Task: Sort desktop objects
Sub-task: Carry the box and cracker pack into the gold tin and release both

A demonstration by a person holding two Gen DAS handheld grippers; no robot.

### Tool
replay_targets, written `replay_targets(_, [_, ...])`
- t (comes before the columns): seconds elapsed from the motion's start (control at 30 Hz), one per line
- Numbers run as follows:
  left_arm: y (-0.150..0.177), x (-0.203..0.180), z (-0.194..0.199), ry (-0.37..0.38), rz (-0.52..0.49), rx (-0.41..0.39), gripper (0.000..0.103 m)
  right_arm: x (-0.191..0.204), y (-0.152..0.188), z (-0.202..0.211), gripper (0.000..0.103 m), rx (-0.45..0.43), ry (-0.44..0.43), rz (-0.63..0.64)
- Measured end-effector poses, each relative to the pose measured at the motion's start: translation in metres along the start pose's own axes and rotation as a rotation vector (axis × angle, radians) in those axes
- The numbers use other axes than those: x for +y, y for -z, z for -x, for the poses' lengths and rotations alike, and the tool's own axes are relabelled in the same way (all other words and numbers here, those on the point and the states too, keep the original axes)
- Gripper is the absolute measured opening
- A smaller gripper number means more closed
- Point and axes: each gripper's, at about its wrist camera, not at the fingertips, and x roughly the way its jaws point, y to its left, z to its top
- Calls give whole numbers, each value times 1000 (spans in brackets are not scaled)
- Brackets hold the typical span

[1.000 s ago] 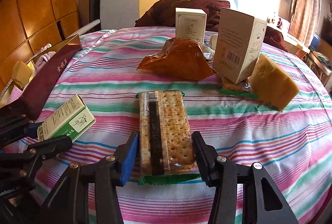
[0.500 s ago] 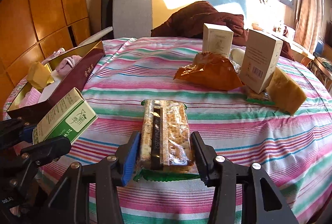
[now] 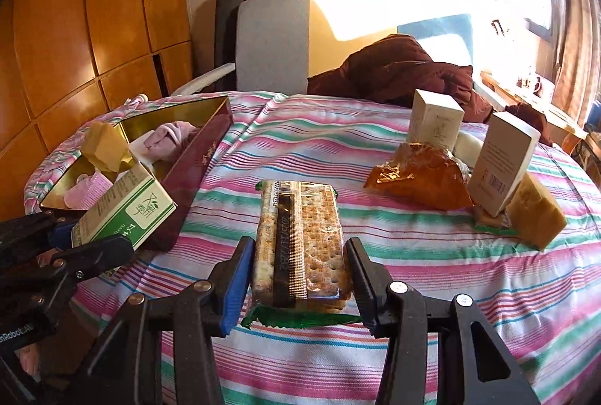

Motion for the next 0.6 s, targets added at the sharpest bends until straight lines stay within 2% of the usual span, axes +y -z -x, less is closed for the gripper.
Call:
replay_targets(0.37, [2, 87, 15, -150, 137, -10, 31, 71, -43, -19, 50, -19, -161, 109])
replay_targets(0.6, [-6, 125, 9, -162, 182, 45, 31, 110, -67, -52, 50, 22, -229, 146])
